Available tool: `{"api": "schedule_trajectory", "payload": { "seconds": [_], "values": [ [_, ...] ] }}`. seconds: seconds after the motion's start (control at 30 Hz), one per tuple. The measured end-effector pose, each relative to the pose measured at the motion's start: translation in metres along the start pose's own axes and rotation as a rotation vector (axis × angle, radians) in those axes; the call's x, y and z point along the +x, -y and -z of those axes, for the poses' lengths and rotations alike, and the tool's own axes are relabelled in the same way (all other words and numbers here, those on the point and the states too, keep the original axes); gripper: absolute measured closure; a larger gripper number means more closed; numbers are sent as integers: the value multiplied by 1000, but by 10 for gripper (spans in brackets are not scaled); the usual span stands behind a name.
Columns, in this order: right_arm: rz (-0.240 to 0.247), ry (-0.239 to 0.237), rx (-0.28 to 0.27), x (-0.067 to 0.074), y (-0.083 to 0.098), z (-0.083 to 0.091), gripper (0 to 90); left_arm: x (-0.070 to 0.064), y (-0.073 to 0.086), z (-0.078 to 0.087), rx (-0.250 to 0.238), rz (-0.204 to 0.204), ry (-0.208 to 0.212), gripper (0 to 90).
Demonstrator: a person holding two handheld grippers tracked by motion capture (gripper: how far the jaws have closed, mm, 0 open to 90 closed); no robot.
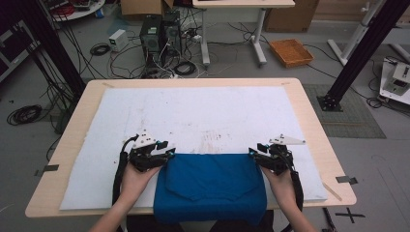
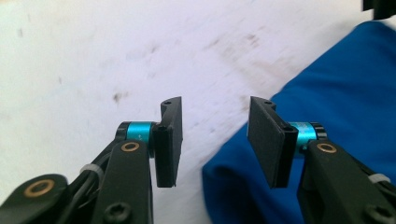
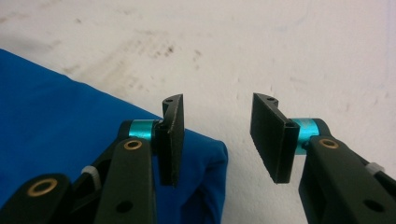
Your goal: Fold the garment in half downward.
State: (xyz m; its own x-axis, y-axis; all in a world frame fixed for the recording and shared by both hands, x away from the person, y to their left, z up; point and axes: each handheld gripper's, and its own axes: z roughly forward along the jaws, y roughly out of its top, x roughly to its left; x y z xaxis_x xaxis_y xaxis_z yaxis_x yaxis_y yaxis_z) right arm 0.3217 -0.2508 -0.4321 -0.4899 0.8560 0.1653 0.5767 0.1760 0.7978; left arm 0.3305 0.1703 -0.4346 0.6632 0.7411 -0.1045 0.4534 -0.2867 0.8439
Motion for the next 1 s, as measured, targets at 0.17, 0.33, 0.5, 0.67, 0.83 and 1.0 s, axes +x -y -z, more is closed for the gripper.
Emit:
{"api": "schedule_trajectory", "payload": {
  "seconds": [0.17,0.33,0.5,0.67,0.83,1.0],
  "values": [
    [-32,-11,74,-10,7,-12,585,0,8,-7,66,12,-34,558],
    [-24,-46,99,-10,11,-12,703,1,12,-8,89,43,-22,580],
    [-1,-75,101,-7,12,-11,822,-3,14,-8,90,34,16,765],
    [34,-74,89,-6,12,-10,853,-4,14,-6,78,24,20,855],
    [34,-89,65,-10,7,-10,855,-2,12,-6,64,24,23,864],
    [36,-88,44,-16,-6,-17,856,8,-1,-10,44,18,8,865]
  ]
}}
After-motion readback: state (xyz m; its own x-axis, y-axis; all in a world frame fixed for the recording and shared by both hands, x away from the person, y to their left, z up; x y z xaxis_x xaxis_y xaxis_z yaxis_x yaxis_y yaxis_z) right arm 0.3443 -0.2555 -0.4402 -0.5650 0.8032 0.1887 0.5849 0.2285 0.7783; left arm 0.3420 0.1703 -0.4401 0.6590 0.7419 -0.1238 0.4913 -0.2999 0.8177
